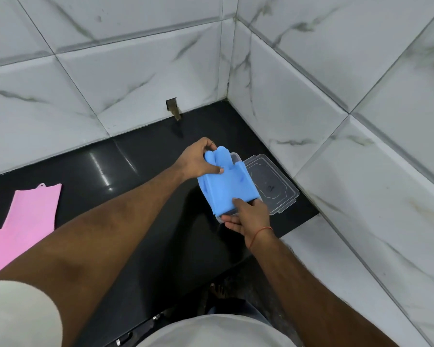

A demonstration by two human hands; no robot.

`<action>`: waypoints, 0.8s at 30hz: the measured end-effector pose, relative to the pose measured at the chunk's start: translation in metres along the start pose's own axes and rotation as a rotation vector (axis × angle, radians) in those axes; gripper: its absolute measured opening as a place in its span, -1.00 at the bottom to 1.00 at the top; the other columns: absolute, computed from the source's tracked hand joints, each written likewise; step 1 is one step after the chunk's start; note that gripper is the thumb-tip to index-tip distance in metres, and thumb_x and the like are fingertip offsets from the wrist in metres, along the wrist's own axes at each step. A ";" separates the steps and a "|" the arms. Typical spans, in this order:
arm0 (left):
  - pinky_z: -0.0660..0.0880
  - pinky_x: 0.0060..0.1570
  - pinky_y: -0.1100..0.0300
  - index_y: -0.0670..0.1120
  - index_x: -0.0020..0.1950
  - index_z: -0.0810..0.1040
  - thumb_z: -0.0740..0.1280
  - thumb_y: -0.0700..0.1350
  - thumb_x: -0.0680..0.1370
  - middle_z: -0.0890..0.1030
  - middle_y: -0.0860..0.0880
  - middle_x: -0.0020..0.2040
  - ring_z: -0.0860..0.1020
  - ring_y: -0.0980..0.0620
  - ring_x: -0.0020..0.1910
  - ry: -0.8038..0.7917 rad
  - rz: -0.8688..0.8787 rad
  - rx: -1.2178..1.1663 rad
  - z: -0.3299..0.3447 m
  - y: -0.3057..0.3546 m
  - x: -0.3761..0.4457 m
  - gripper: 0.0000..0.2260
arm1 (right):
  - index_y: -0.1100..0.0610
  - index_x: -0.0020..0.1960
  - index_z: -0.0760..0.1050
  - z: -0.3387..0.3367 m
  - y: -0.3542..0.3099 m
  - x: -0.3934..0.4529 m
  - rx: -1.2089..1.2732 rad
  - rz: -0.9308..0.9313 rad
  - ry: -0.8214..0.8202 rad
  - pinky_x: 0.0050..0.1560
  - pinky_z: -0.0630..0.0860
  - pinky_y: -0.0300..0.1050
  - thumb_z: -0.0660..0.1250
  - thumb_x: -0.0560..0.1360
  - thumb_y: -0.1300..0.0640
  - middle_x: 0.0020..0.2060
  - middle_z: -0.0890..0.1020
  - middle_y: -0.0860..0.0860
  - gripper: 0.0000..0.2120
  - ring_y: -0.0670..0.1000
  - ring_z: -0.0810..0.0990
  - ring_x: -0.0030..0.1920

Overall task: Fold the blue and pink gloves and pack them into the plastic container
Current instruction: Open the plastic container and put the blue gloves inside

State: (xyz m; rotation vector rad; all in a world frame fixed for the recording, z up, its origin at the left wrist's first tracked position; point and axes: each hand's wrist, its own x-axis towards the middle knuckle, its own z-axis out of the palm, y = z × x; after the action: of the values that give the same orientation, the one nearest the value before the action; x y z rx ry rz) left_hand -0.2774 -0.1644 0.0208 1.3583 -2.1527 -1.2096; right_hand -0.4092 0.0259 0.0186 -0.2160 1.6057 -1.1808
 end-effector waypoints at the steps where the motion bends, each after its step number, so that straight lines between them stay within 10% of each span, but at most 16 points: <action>1: 0.51 -0.17 0.26 0.07 0.18 0.51 0.73 0.00 0.36 0.62 0.15 0.06 0.62 0.14 -0.03 0.007 -0.008 -0.003 0.002 -0.001 0.000 -0.46 | 0.12 0.38 0.44 0.000 0.000 0.001 -0.008 -0.003 0.004 -0.16 0.76 0.06 0.35 0.64 0.17 0.07 0.73 0.19 -0.68 0.16 0.80 -0.25; 13: 0.57 0.19 0.20 0.05 0.49 0.50 0.48 0.25 0.58 0.59 0.09 0.37 0.60 0.12 0.24 0.253 0.128 0.048 0.022 -0.007 -0.010 -0.45 | -0.03 0.39 0.48 0.005 0.011 -0.001 0.111 -0.153 0.169 -0.34 0.72 -0.02 0.46 0.60 0.12 0.13 0.69 -0.12 -0.61 0.18 0.80 -0.27; 16: 0.53 0.15 0.34 0.06 0.52 0.49 0.32 0.22 0.69 0.56 0.11 0.40 0.62 0.13 0.24 0.347 0.087 -0.104 0.024 -0.012 -0.021 -0.55 | -0.09 0.47 0.37 0.005 0.017 -0.008 0.011 -0.310 0.335 -0.08 0.77 0.00 0.54 0.54 0.09 0.23 0.49 -0.15 -0.41 0.08 0.74 0.12; 18: 0.54 0.20 0.30 0.03 0.54 0.48 0.31 0.10 0.73 0.56 0.09 0.42 0.62 0.20 0.24 0.420 0.004 -0.216 0.027 -0.020 -0.031 -0.61 | -0.07 0.46 0.38 0.002 0.019 -0.013 -0.167 -0.500 0.377 -0.01 0.69 -0.32 0.52 0.55 0.07 0.29 0.42 -0.15 -0.45 -0.02 0.62 0.24; 24: 0.74 0.02 0.05 0.07 0.41 0.52 0.40 -0.04 0.71 0.68 0.00 0.21 0.72 0.02 0.10 0.326 -0.455 -0.753 0.058 -0.040 -0.080 -0.73 | 0.03 0.52 0.43 -0.010 -0.008 -0.001 -0.874 -0.940 0.033 0.45 0.44 -0.09 0.25 0.69 -0.02 0.46 0.50 -0.06 -0.58 -0.04 0.47 0.40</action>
State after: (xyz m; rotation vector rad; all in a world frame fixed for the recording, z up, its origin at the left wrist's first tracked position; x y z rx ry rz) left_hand -0.2518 -0.0761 -0.0325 1.5544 -1.0127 -1.5914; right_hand -0.4209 0.0282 0.0246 -1.6530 2.0258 -1.0243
